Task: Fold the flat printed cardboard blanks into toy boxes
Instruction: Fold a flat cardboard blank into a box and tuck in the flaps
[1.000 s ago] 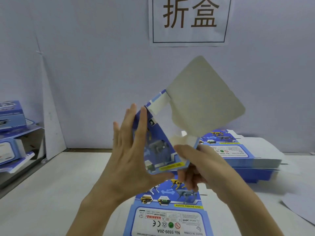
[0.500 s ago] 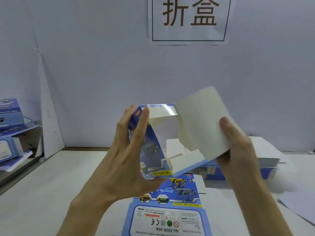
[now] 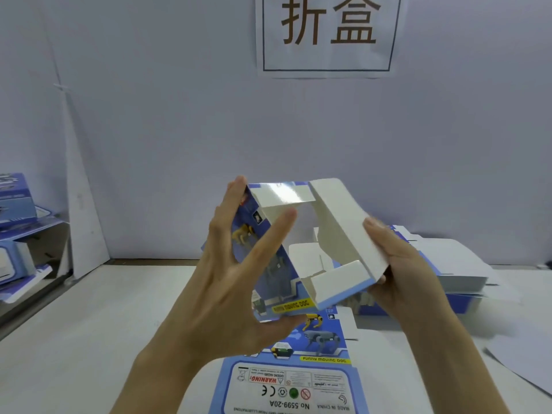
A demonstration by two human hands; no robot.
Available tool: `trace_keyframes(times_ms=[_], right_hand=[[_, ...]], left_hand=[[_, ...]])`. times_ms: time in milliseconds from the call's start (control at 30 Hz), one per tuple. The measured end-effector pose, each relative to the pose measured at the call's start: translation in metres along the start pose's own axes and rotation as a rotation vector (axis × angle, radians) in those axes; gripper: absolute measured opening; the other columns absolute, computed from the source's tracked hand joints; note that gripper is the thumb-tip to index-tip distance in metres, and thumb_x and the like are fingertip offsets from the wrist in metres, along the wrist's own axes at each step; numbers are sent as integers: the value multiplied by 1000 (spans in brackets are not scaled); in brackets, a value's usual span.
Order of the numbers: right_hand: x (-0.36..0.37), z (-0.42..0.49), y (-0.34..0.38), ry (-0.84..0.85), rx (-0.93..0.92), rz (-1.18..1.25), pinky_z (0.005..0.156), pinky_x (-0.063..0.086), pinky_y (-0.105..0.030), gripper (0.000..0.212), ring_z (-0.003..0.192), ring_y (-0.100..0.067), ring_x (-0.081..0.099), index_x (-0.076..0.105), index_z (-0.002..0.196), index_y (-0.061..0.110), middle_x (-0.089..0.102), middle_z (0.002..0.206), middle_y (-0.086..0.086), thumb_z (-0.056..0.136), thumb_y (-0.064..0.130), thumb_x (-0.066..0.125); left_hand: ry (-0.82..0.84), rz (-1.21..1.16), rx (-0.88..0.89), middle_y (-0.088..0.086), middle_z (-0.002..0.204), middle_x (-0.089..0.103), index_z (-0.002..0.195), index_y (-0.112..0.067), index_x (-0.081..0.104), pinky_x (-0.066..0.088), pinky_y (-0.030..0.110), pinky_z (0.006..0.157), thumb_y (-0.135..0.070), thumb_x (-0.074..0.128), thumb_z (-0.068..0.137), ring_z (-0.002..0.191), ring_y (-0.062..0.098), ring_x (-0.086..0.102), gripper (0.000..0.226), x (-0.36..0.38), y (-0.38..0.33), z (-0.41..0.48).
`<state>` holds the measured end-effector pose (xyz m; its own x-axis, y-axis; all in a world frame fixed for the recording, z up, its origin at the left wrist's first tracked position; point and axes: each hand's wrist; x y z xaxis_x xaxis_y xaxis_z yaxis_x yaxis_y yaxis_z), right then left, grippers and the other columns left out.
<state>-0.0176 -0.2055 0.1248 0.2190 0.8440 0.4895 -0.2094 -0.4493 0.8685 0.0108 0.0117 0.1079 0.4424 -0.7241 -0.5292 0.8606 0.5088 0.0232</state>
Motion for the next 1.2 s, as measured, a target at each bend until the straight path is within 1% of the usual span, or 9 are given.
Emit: trace_keyframes(times_ms=[67, 133, 200, 333, 500, 633, 800, 1000, 1200], right_hand=[[-3, -3, 5, 4, -179, -80, 36, 42, -18, 20, 59, -12, 61, 70, 104, 22, 69, 78, -3, 95, 25, 53], [-5, -7, 9, 12, -362, -120, 33, 42, -22, 22, 61, -10, 62, 74, 97, 31, 71, 81, 2, 94, 22, 54], [-6, -10, 8, -27, -550, -190, 34, 41, -23, 28, 59, -7, 60, 75, 97, 37, 71, 82, 10, 94, 16, 56], [-2, -7, 3, -142, -836, -402, 61, 44, -11, 29, 74, 5, 56, 71, 102, 36, 71, 87, 27, 95, 11, 56], [-1, -10, 10, 133, -539, -139, 65, 51, -21, 32, 81, -7, 64, 77, 97, 38, 73, 94, 12, 85, 55, 51], [5, -13, 11, 265, -405, -139, 65, 54, -18, 23, 81, -2, 67, 77, 93, 35, 75, 92, 8, 86, 42, 57], [3, -9, 1, 11, -675, -647, 59, 48, -25, 25, 70, -1, 57, 69, 79, 33, 69, 79, 10, 95, 28, 50], [8, -12, 4, 101, -617, -455, 60, 51, -14, 21, 75, 2, 62, 74, 83, 42, 72, 81, 16, 83, 43, 53], [11, -13, 0, 49, -757, -481, 64, 47, -9, 22, 76, 3, 61, 71, 90, 41, 72, 82, 21, 93, 26, 56]], left_hand=[[-4, -23, 10, 14, 155, 2, 143, -29, 30, 36, 24, 110, -66, 69, 68, 147, 12, 9, 93, -3, 2, 0], [-15, -19, 27, 13, 151, 9, 134, -26, 39, 27, 14, 111, -62, 74, 64, 145, 9, 11, 85, -6, 3, 1], [-18, 5, 41, 13, 150, 10, 132, -27, 42, 34, 22, 110, -61, 77, 63, 145, 13, 14, 85, -8, 2, 1], [-6, 30, 45, 10, 153, 8, 131, -33, 43, 52, 35, 93, -58, 68, 67, 139, 25, 30, 73, -10, -6, 3], [34, 121, 24, 10, 149, 15, 123, -29, 47, 52, 49, 88, -52, 70, 64, 131, 40, 40, 67, -9, -3, 6], [50, 174, 52, 12, 148, 19, 123, -26, 47, 49, 57, 88, -48, 77, 61, 136, 41, 34, 72, 0, -4, 6], [40, 178, 53, 14, 148, 21, 121, -25, 47, 47, 56, 91, -50, 74, 65, 139, 39, 29, 67, 2, -3, 5], [71, 194, 65, 13, 149, 22, 122, -25, 46, 43, 62, 94, -45, 82, 57, 141, 40, 23, 77, 8, -6, 5], [20, 189, 54, 13, 148, 21, 126, -26, 45, 41, 63, 95, -47, 77, 62, 141, 40, 23, 74, 6, -7, 6]])
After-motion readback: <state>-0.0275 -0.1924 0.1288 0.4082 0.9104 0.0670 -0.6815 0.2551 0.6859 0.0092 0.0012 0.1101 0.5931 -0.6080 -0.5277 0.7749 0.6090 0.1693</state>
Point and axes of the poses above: each hand's wrist, its own z-axis towards the middle knuckle, its own x-axis out of the palm, y = z × x
